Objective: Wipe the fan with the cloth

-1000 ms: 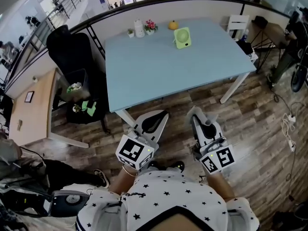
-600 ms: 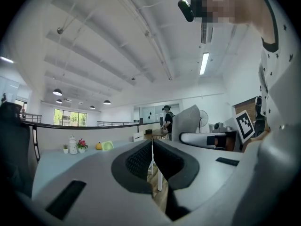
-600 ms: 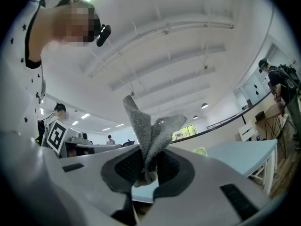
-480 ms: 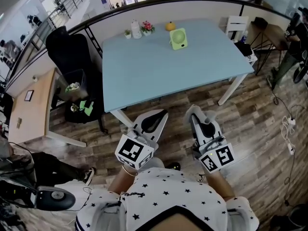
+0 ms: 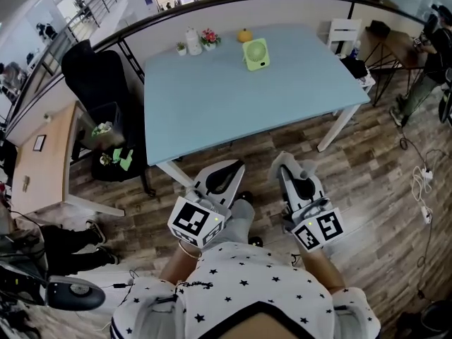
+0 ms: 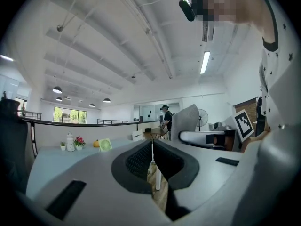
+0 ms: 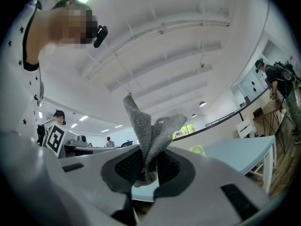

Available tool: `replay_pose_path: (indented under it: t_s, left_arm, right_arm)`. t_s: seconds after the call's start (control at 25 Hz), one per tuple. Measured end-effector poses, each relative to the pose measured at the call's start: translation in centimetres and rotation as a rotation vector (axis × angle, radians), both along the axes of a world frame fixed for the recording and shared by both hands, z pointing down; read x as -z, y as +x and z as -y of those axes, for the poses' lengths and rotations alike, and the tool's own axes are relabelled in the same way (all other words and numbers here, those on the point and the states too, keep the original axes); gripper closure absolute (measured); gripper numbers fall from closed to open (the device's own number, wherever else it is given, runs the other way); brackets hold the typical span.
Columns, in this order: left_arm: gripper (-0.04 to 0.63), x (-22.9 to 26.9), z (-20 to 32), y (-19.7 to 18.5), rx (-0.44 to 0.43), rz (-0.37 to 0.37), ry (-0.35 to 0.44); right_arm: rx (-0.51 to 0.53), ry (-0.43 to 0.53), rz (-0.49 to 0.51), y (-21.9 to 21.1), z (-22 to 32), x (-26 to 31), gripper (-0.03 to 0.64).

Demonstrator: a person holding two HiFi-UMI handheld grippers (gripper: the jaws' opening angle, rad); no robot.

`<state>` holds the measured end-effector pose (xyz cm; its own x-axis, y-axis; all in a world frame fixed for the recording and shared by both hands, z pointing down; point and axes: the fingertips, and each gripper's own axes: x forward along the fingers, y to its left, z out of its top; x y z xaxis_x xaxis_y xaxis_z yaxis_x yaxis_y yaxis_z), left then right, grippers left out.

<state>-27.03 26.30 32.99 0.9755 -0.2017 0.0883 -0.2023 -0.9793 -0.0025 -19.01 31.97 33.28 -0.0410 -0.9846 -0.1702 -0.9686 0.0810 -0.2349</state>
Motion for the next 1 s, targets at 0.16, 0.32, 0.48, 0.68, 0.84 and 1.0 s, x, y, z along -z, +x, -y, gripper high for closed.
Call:
replay_pose_path:
  t_s: [0.16,0.32,0.48,0.68,0.84,1.0]
  left_arm:
    - [0.563,0.0,0.9,1.7,-0.024,-0.012,0.003]
    - [0.563,-0.1,1.4,4.0,-0.057,-0.027,-0.001]
    - [0.563,-0.5,2.8,5.9,-0.077,-0.030,-0.007]
    - [0.561,-0.9,5.4,8.2,-0.092,-0.028,-0.018]
    - [0.563,-0.8,7.9,10.1,-0.104,-0.021,-0.017]
    - [0.563,-0.8,10.5,11.8,-0.117,-0.020,-0.021]
  right_arm:
    - [-0.028,-0.002,-0.011,1.6,0.5,0.0,0.571]
    - [-0.058,-0.016,-0.026,3.7,0.9,-0.2,0.571]
    - [-0.082,-0.022,-0.030,5.6,2.1,-0.5,0.571]
    - [-0.094,-0.039,-0.020,7.7,4.6,-0.9,0.571]
    - [-0.104,-0.045,-0.021,9.6,7.0,-0.7,0.571]
    - [-0.114,-0.056,-0.009,11.2,9.6,-0.9,0.571]
